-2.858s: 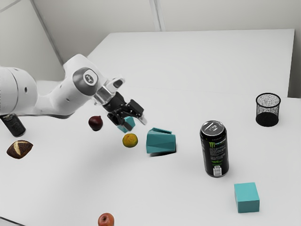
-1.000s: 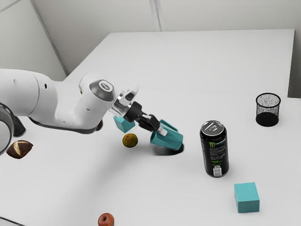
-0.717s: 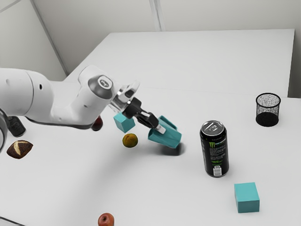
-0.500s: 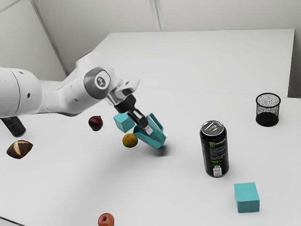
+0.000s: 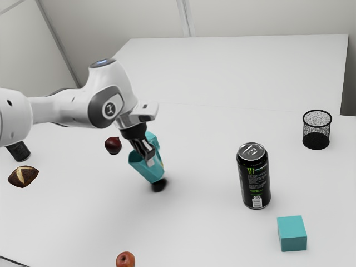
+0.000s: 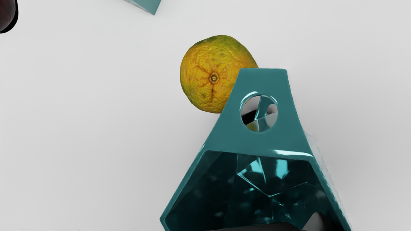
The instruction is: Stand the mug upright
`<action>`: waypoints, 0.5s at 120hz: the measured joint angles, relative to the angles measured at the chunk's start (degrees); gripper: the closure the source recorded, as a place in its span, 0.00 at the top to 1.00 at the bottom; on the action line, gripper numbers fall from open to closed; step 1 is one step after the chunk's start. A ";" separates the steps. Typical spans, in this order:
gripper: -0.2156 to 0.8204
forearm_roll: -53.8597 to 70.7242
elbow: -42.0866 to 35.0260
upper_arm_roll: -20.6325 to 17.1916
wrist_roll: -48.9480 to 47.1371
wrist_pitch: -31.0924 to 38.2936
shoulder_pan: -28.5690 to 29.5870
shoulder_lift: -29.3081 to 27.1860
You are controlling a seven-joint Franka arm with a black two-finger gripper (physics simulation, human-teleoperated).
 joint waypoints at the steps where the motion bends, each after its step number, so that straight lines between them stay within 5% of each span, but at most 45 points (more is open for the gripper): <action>1: 0.04 0.09 -0.08 -0.01 -0.25 -0.01 0.06 -0.11; 60: 0.04 4.92 -4.19 -0.75 -11.77 0.18 4.26 -0.96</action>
